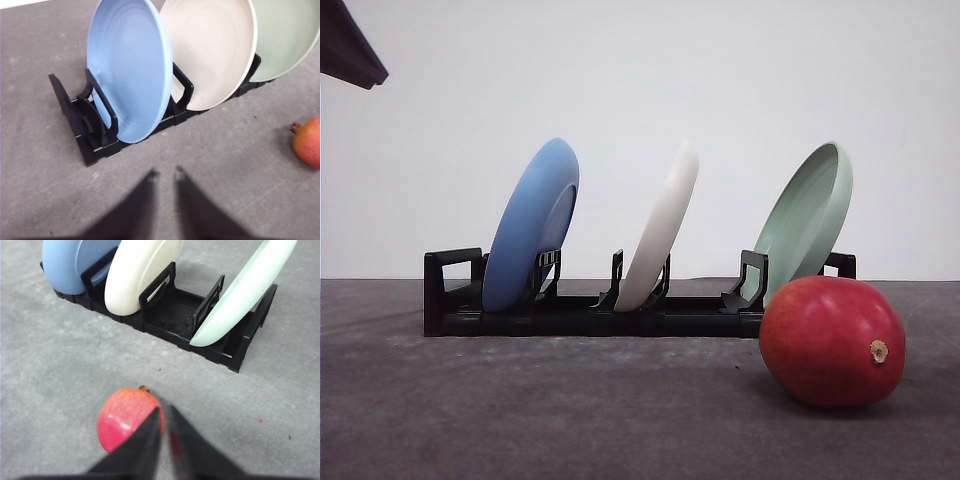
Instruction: Place pomegranate in white plate
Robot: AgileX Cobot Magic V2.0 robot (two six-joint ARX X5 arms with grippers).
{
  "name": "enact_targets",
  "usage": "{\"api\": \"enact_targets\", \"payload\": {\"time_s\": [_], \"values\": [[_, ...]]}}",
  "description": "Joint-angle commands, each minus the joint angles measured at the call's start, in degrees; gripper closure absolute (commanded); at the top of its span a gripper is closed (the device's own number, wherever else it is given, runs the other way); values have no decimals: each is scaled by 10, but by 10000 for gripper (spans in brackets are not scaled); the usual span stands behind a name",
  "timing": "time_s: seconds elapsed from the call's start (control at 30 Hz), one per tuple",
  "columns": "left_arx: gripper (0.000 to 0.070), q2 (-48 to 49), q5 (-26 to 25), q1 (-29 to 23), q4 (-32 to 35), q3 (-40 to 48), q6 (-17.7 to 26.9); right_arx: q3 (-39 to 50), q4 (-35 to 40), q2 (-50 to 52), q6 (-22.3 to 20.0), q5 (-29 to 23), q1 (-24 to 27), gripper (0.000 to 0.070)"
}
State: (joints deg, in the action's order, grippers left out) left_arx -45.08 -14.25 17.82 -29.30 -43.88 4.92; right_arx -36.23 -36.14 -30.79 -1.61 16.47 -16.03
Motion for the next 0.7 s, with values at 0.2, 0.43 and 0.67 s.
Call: {"api": "enact_targets", "payload": {"time_s": [0.2, 0.43, 0.67], "values": [[307, -4, -11, 20, 19, -15, 13, -7, 6, 5, -8, 2, -2, 320], [310, -21, 4, 91, 95, -15, 63, -7, 5, 37, -7, 2, -2, 320], [312, -90, 84, 166, 198, -15, 60, -7, 5, 62, -7, 2, -2, 320]]}}
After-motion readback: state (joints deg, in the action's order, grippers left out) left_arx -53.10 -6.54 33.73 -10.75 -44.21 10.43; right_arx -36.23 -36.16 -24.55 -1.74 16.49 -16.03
